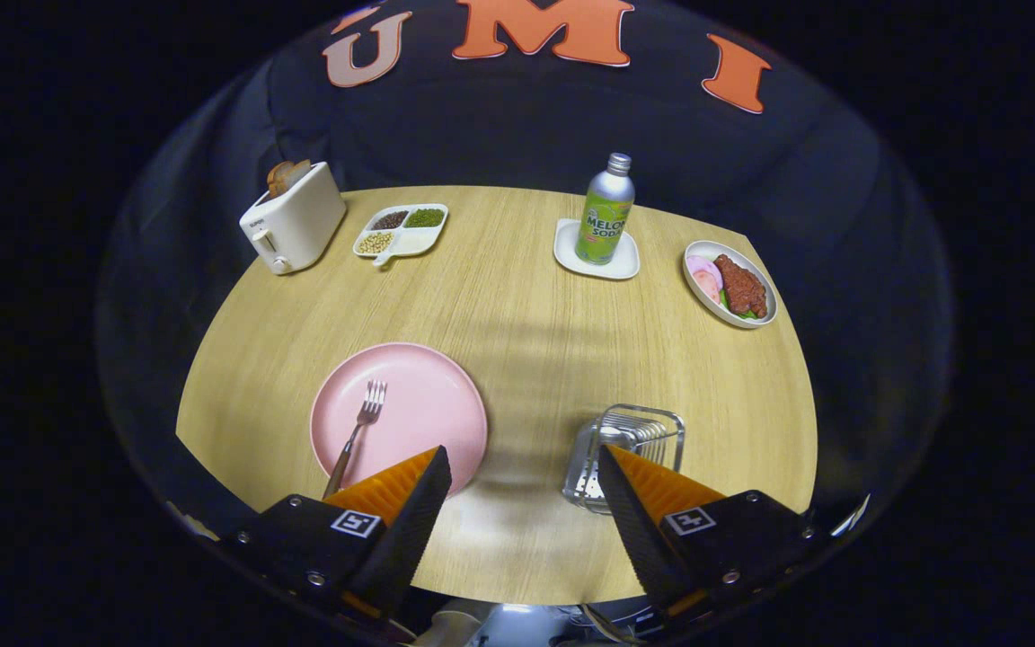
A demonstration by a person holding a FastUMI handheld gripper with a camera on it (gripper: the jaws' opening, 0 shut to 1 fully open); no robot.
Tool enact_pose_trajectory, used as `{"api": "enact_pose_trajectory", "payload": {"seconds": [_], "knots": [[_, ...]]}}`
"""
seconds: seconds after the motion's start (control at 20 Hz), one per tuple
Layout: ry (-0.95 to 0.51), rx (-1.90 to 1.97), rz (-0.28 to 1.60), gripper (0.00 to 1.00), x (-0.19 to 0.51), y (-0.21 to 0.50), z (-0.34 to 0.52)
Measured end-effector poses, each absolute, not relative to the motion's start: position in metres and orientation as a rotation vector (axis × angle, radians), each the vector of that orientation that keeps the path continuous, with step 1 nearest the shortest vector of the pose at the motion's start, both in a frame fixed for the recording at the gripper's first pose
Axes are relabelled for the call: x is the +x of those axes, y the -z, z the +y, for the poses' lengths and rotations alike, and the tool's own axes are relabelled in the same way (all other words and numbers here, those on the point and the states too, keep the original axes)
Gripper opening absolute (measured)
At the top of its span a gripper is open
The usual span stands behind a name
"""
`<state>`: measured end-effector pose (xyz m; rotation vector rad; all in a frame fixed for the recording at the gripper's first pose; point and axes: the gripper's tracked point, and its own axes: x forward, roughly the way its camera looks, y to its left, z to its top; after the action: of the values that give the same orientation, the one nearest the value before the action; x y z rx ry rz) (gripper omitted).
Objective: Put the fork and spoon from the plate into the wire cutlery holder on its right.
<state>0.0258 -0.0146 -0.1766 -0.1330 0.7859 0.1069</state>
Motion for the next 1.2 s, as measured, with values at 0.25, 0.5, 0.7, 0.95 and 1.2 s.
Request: {"api": "enact_pose_trajectory", "payload": {"seconds": [0.25,0.5,0.7,0.95,1.2], "knots": [[-0.115,-0.06,0.719,0.99,0.021,0.202,0.037],[-0.09,-0.011,0.65,0.99,0.023,0.213,0.069],[-0.087,-0.065,0.59,0.99,0.024,0.218,0.082],[-0.096,-0.065,0.619,0.99,0.02,0.244,0.1],[-0.112,-0.079,0.674,0.98,0.02,0.273,0.116]]}}
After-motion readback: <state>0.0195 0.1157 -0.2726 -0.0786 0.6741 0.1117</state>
